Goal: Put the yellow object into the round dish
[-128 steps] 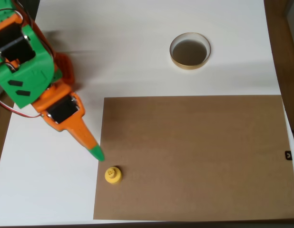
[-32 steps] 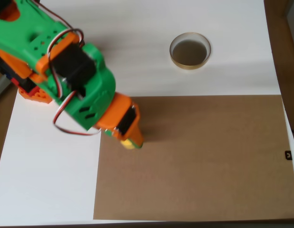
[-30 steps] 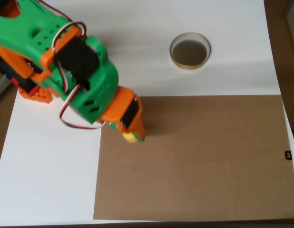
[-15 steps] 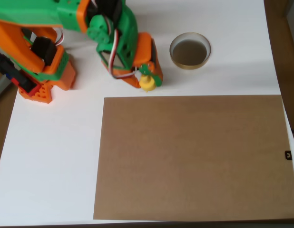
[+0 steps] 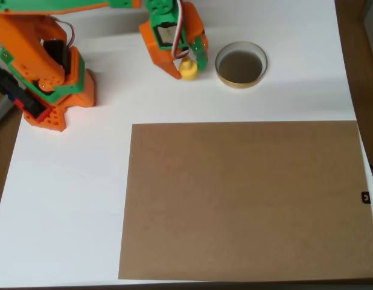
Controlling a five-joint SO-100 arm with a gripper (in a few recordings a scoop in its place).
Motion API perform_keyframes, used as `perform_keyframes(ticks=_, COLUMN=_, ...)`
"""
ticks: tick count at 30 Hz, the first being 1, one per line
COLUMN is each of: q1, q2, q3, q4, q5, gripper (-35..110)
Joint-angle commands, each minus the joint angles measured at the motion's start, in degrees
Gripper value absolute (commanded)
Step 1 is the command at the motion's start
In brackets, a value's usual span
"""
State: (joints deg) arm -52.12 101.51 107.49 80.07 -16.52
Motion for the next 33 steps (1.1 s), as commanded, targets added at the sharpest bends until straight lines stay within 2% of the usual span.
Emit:
perform_keyframes(ticks=1, q1=-3.3, q2=-0.9, q3=-5.7, q4=1.6, q5=-0.8, gripper=0)
perform_keyframes(ticks=10, q1=-6.9, q2=-9.9, q3=-16.7, q4=4.0, q5=-1.0, gripper=0)
perform_keyframes(ticks=33, q1=-7.8, q2=-36.7, q3=-47.0, q4=8.3, q5=0.6, gripper=0)
